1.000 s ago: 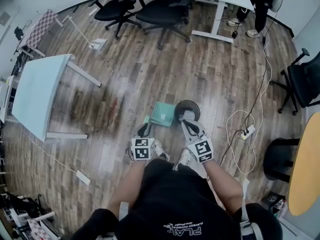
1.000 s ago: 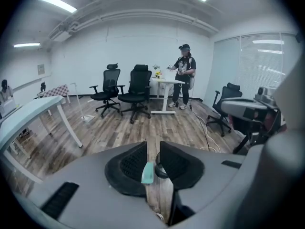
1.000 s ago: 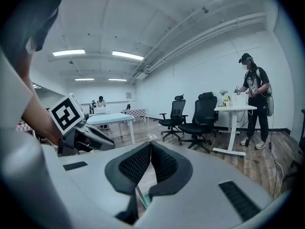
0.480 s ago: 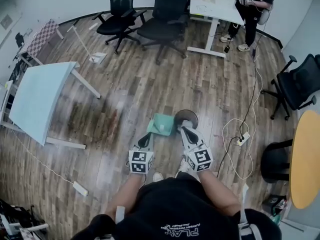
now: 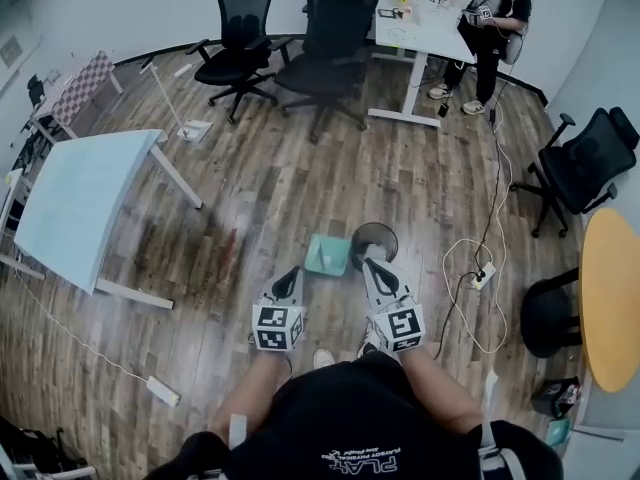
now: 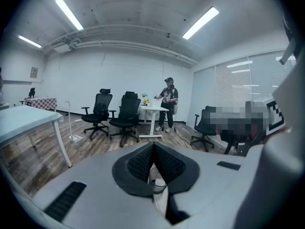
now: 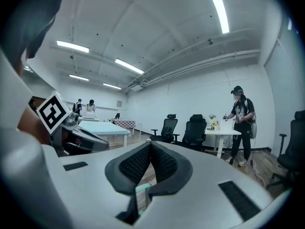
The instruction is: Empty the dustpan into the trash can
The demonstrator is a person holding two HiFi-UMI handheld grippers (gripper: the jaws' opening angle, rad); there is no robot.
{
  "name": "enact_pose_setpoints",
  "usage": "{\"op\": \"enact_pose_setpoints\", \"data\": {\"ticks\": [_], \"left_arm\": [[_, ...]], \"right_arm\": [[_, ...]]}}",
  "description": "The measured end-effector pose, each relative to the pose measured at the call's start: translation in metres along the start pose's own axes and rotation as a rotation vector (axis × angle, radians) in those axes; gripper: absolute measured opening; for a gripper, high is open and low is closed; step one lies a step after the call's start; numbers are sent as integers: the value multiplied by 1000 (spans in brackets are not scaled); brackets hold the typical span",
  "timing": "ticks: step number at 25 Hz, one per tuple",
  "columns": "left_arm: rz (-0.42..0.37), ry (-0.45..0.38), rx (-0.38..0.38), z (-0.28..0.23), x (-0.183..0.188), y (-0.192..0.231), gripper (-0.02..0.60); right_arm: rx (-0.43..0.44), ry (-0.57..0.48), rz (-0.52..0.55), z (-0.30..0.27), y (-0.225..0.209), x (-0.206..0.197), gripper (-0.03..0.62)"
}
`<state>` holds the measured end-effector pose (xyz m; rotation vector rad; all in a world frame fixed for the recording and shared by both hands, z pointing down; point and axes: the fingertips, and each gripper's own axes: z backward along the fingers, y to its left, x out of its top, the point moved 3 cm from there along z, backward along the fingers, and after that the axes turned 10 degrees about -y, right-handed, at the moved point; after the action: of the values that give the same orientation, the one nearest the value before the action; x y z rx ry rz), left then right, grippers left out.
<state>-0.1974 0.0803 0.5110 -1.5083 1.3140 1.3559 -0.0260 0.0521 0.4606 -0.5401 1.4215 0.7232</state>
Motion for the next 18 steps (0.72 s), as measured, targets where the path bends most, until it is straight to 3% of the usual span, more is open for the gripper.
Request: {"op": "enact_pose_setpoints", "data": {"ticks": [11, 18], "left_arm": [[-9, -60, -53, 20, 15, -13, 25], [-16, -68, -32, 17, 22, -25, 23]], "right_arm": [[-48, -4, 73, 19, 11, 16, 23], [-27, -34, 80, 18, -4, 30, 23]]}}
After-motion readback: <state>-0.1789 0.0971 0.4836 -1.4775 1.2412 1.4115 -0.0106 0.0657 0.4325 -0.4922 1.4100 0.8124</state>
